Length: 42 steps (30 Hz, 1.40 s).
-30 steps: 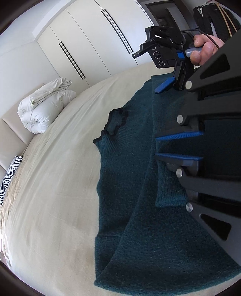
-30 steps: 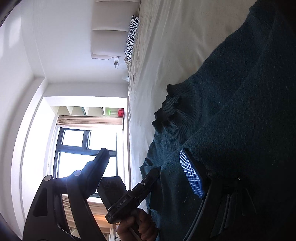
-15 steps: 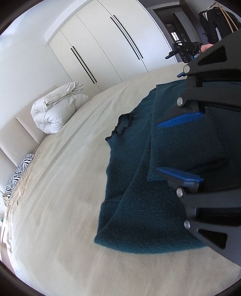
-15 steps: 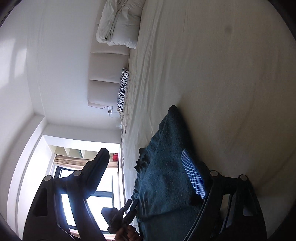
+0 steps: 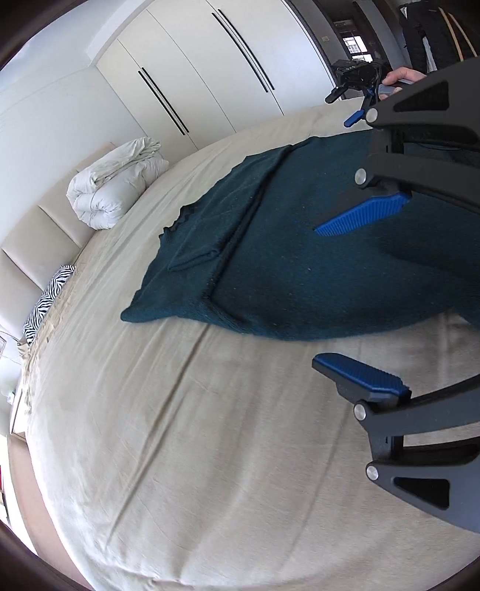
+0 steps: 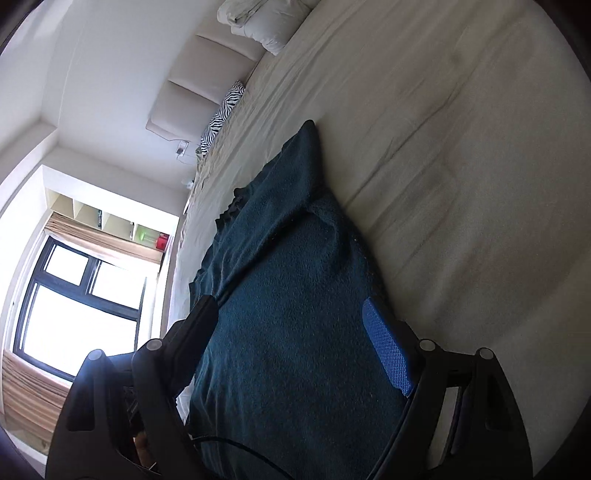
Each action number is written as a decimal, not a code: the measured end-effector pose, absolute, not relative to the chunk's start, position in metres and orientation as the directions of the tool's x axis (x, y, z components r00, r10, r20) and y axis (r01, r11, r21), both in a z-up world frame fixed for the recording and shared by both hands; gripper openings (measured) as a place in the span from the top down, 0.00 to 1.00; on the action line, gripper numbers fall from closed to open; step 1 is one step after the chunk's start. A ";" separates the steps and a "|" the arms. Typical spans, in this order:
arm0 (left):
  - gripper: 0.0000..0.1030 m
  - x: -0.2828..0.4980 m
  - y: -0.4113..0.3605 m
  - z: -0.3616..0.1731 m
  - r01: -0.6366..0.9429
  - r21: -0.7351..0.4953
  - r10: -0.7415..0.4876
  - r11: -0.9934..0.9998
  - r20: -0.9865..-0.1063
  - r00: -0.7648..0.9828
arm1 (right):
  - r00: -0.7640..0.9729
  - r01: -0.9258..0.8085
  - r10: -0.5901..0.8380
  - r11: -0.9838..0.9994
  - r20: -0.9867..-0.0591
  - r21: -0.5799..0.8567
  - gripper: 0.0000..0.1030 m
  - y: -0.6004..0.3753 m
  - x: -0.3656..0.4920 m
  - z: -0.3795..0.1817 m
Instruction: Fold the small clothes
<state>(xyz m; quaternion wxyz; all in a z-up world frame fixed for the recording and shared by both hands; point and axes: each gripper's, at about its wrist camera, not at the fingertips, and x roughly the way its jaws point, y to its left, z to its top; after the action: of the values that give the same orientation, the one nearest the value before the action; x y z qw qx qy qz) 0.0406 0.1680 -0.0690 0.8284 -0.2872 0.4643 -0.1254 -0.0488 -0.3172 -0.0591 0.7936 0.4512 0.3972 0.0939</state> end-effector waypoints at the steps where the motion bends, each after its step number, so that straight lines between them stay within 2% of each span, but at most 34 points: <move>1: 0.34 0.029 0.168 -0.073 -0.074 -0.590 -0.471 0.804 -0.707 0.527 | 0.657 0.211 0.506 0.588 -0.559 0.781 0.21 -0.315 -0.057 -0.059; 6: 0.34 -0.013 0.174 -0.087 -0.123 -0.611 -0.483 0.782 -0.719 0.499 | 0.614 0.220 0.513 0.618 -0.599 0.755 0.21 -0.308 -0.095 -0.060; 19: 0.35 -0.054 0.149 -0.092 -0.063 -0.600 -0.540 0.798 -0.757 0.366 | 0.526 0.228 0.565 0.627 -0.636 0.745 0.21 -0.298 -0.147 -0.064; 22: 0.41 -0.060 0.149 -0.096 -0.062 -0.601 -0.546 0.797 -0.760 0.354 | 0.495 0.223 0.574 0.641 -0.652 0.734 0.23 -0.297 -0.149 -0.063; 24: 0.48 -0.060 0.149 -0.098 -0.070 -0.603 -0.547 0.795 -0.761 0.349 | 0.474 0.212 0.574 0.662 -0.668 0.719 0.23 -0.296 -0.154 -0.060; 29: 0.57 -0.060 0.145 -0.099 -0.044 -0.594 -0.552 0.804 -0.771 0.316 | 0.442 0.220 0.528 0.720 -0.725 0.658 0.23 -0.305 -0.167 -0.047; 31: 0.64 -0.059 0.144 -0.102 -0.043 -0.594 -0.555 0.803 -0.773 0.307 | 0.414 0.231 0.512 0.741 -0.753 0.631 0.23 -0.309 -0.172 -0.046; 33: 0.75 -0.059 0.143 -0.105 -0.048 -0.594 -0.555 0.803 -0.775 0.303 | 0.378 0.231 0.509 0.757 -0.773 0.612 0.24 -0.310 -0.174 -0.047; 36: 0.83 -0.060 0.144 -0.107 -0.057 -0.597 -0.557 0.800 -0.775 0.300 | 0.320 0.221 0.506 0.782 -0.801 0.583 0.28 -0.307 -0.177 -0.053; 42: 0.87 -0.062 0.143 -0.106 -0.046 -0.595 -0.558 0.803 -0.775 0.297 | 0.220 0.226 0.528 0.790 -0.820 0.570 0.44 -0.298 -0.170 -0.072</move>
<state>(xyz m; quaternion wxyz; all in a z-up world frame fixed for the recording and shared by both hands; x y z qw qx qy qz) -0.0621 0.1427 -0.1061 0.7602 -0.2653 0.5686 -0.1683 -0.1700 -0.2983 -0.0716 0.7185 0.3062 0.6156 0.1053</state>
